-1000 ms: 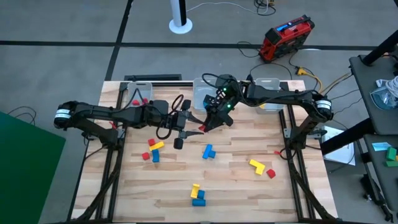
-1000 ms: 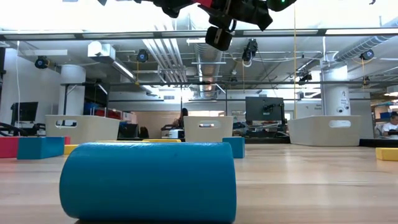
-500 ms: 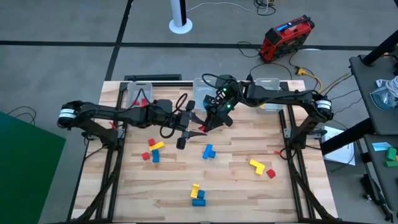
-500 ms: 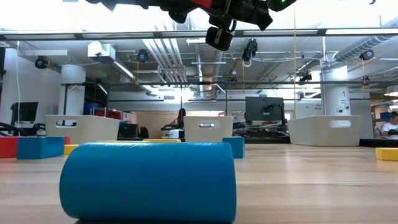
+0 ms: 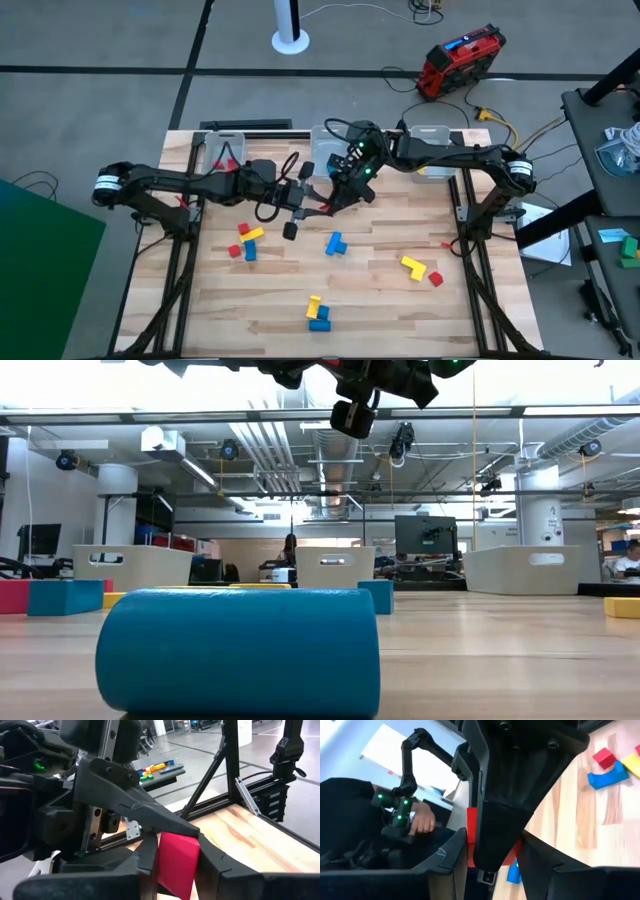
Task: Sort blocks
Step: Put the red block into the left gray bin
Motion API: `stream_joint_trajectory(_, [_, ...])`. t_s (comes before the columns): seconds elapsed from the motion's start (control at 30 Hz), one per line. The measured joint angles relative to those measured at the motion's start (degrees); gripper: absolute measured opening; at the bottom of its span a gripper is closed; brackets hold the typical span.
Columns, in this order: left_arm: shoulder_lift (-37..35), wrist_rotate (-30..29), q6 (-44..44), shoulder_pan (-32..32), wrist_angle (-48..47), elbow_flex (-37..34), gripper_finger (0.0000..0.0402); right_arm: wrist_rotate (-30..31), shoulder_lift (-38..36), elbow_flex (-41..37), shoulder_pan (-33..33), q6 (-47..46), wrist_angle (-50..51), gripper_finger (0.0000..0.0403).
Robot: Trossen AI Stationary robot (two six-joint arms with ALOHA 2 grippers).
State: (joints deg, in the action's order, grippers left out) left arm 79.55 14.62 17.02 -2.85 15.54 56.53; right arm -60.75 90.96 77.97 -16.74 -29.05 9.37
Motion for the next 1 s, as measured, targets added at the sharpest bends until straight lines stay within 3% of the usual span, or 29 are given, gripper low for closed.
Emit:
stream_joint_trajectory(0.1, [-1.6,-1.9,0.0,0.0,-2.0,0.0,0.0057,1.0,0.0,0.1,-0.5,0.0,-0.6,0.0146])
stream_joint_trajectory(0.3, [-8.6,-12.8,-7.8,0.0,-19.0,0.1,0.0055,1.4,-0.1,0.0,-4.6,-3.0,0.9,0.0256])
stream_joint_trajectory(0.4, [-12.4,-22.3,-18.2,-0.6,-31.5,0.1,0.0055,3.8,-0.2,0.0,-6.8,-4.3,1.1,0.0282])
stream_joint_trajectory(0.5, [-16.2,-35.3,-32.1,-3.3,-46.6,0.1,0.0055,9.6,-0.2,0.0,-8.5,-4.2,1.2,0.0290])
stream_joint_trajectory(0.57, [-17.5,-40.4,-41.5,-6.4,-56.9,0.0,0.0055,14.2,-0.2,0.0,-9.1,-3.8,1.0,0.0290])
stream_joint_trajectory(0.7, [-19.1,-40.7,-57.2,-14.4,-69.4,0.0,0.0055,18.7,-0.1,0.0,-9.5,-3.1,1.0,0.0276])
stream_joint_trajectory(0.77, [-18.8,-40.0,-60.6,-18.3,-73.0,0.0,0.0055,18.8,-0.1,0.0,-9.5,-2.6,1.0,0.0266])
stream_joint_trajectory(0.87, [-17.9,-37.7,-59.9,-24.4,-74.8,0.0,0.0055,18.8,-0.1,0.0,-9.4,-2.0,1.0,0.0252])
stream_joint_trajectory(1.0, [-14.9,-33.5,-52.7,-33.6,-75.4,0.0,0.0057,18.8,-0.1,0.0,-9.4,-1.8,1.0,0.0234])
